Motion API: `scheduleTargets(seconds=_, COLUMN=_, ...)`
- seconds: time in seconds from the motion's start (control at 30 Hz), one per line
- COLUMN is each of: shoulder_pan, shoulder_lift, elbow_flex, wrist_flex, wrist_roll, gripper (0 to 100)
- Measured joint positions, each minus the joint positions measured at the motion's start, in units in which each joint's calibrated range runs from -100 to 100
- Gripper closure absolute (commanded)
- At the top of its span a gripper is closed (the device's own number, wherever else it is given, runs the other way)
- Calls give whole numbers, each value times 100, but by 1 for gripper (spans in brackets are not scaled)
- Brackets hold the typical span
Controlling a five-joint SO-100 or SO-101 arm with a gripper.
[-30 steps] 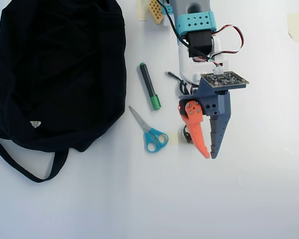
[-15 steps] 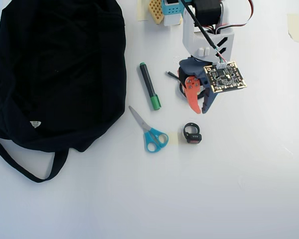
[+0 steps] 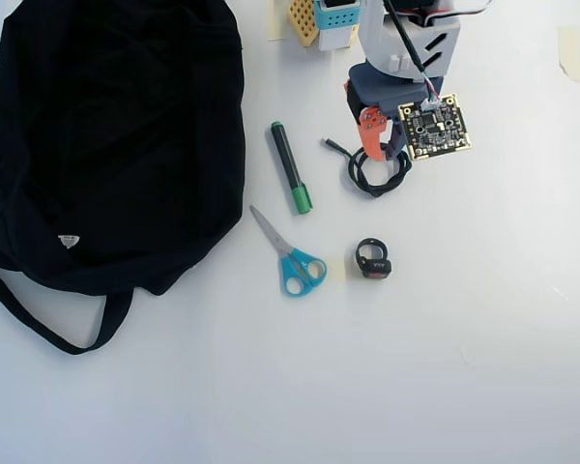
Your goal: Put the bike light into the black bag
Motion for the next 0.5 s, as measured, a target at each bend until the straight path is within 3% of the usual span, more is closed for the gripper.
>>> scheduleTargets(seconds=0.1, shoulder_pan=-125, shoulder_lift=0, elbow_flex=157, wrist_flex=69, wrist_roll=215, gripper=98)
scheduleTargets(seconds=0.23, shoulder_pan=-103, shoulder_lift=0, elbow_flex=480, wrist_flex=-9, wrist_roll=894, gripper=98)
scheduleTargets(seconds=0.5, shoulder_pan=44, shoulder_lift=58, elbow_flex=715, wrist_flex=-816, wrist_roll=1128, gripper=97)
